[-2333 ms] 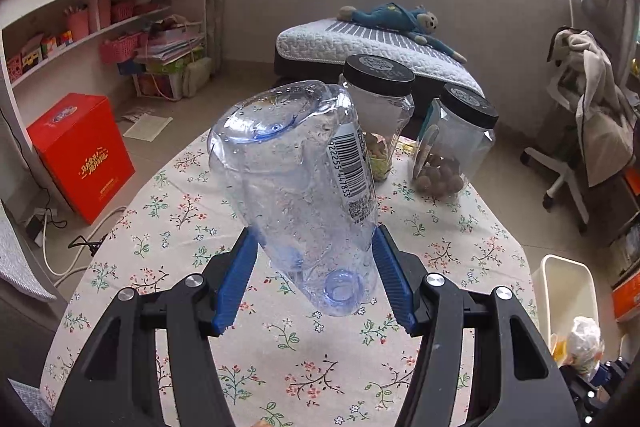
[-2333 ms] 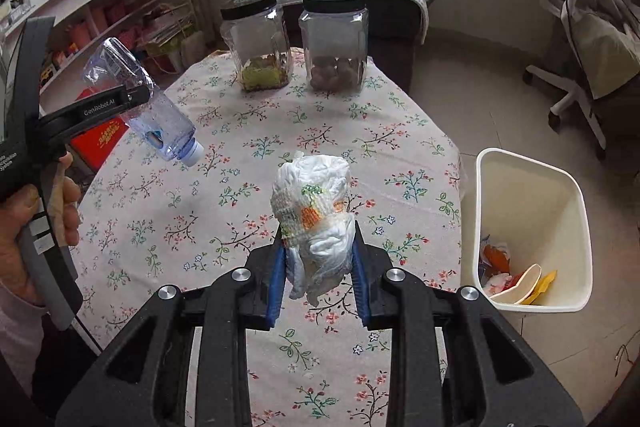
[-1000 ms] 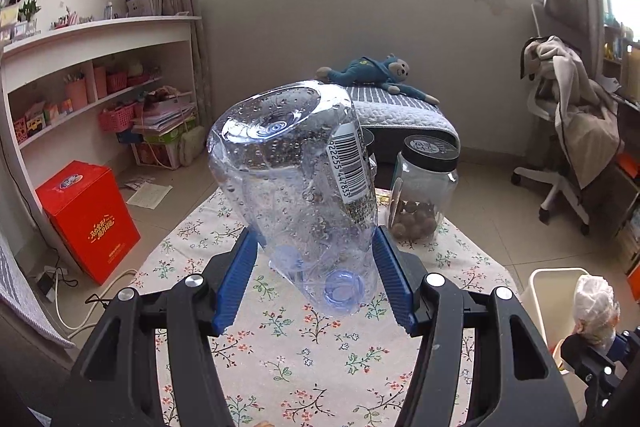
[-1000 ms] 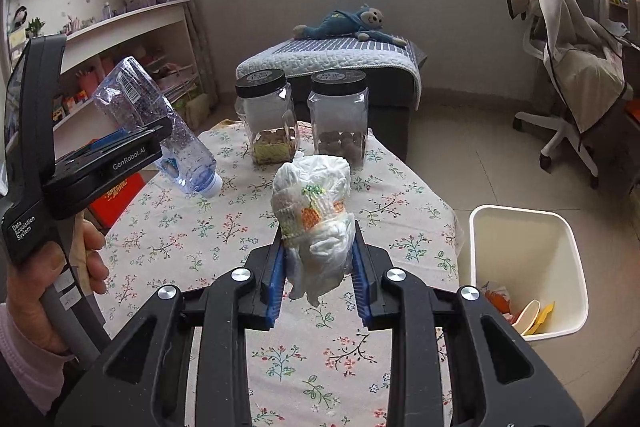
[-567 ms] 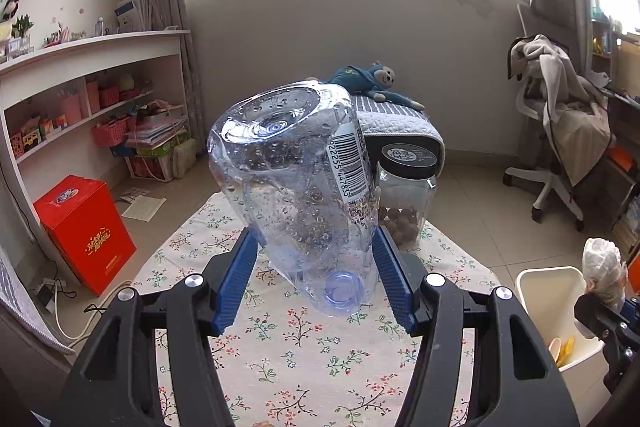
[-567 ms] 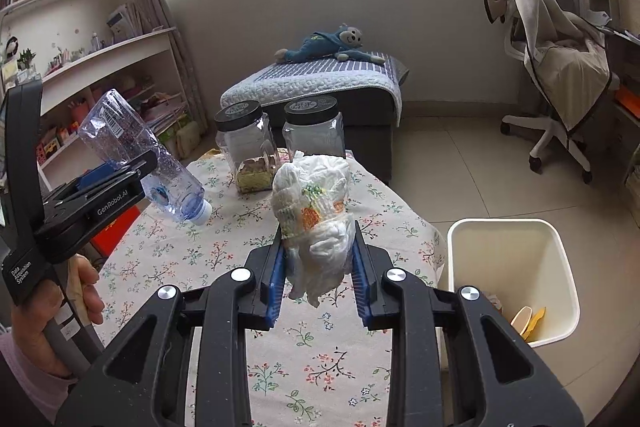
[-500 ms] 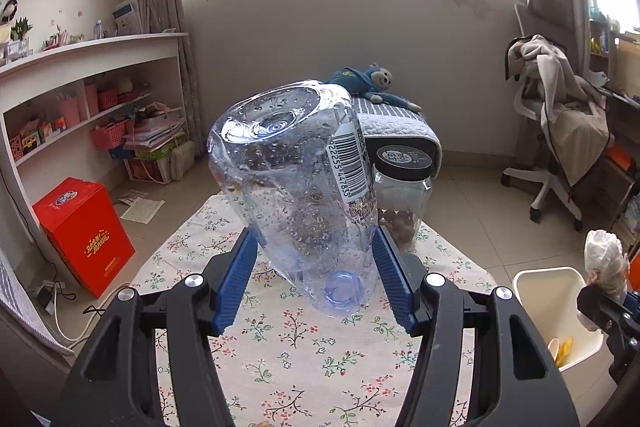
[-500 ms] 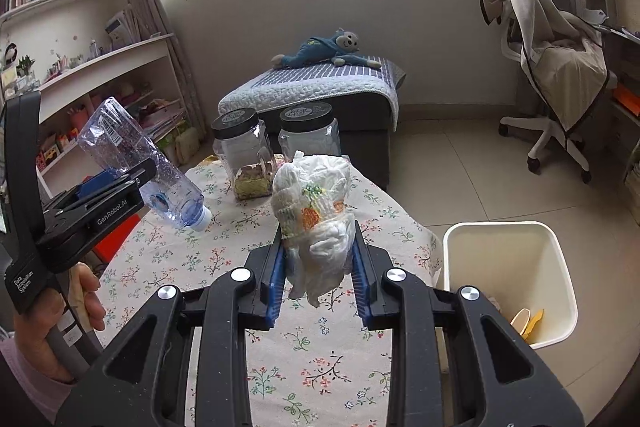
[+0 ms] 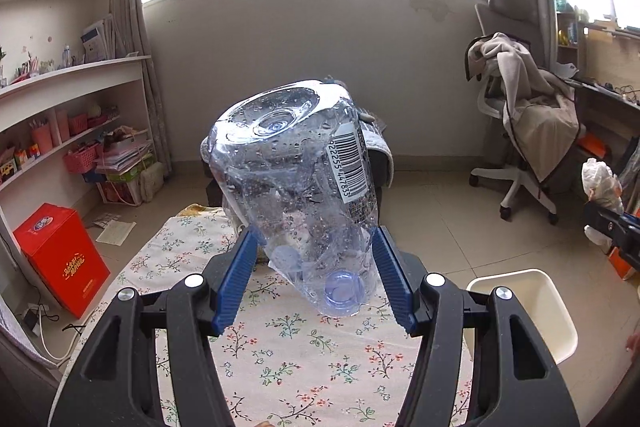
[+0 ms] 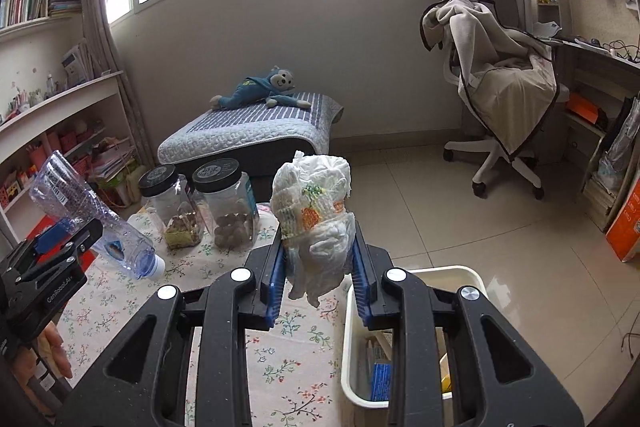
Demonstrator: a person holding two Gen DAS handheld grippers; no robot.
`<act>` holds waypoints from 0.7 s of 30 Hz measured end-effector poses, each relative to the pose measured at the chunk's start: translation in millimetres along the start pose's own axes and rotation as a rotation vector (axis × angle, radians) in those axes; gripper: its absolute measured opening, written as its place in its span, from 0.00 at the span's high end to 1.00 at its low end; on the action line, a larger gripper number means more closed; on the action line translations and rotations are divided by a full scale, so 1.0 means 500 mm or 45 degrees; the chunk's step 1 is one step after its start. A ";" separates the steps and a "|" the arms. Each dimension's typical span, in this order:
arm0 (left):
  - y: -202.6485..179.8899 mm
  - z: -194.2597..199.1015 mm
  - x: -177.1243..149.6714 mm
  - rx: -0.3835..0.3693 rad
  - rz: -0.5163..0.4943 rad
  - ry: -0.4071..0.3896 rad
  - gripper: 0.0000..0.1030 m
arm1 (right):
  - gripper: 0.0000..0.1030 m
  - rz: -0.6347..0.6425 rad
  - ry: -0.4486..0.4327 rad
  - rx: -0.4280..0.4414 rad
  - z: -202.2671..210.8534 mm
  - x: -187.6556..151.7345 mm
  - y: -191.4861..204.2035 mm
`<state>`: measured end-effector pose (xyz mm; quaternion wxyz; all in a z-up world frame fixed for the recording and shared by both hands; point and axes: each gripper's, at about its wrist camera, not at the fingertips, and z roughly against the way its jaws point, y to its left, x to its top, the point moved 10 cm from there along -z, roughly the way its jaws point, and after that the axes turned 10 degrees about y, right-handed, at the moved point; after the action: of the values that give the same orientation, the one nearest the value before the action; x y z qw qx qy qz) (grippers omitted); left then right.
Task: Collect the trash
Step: 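Open the right tool over the bin to drop the tissue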
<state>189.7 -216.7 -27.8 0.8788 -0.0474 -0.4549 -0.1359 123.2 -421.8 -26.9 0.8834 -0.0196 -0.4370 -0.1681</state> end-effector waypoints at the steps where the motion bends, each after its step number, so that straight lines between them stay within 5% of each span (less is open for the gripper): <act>1: -0.010 -0.003 0.000 -0.006 -0.006 0.002 0.43 | 0.74 -0.012 -0.007 -0.023 -0.002 0.009 -0.022; 9: -0.091 -0.023 -0.003 -0.040 -0.062 0.025 0.43 | 0.74 -0.172 0.007 -0.127 -0.052 0.023 -0.172; 15: -0.142 -0.036 -0.013 -0.076 -0.095 0.056 0.43 | 0.70 -0.214 0.073 -0.178 -0.092 0.007 -0.215; 16: -0.150 -0.037 -0.014 -0.084 -0.099 0.060 0.43 | 0.66 -0.214 0.069 -0.186 -0.091 0.008 -0.219; 21: -0.205 -0.035 -0.014 -0.134 -0.134 0.068 0.43 | 0.12 -0.254 -0.019 -0.230 -0.052 0.028 -0.249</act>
<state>170.6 -316.9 -47.7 0.8787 -0.0658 -0.4253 -0.2067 111.7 -548.0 -45.9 0.8536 -0.0565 -0.4264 -0.2938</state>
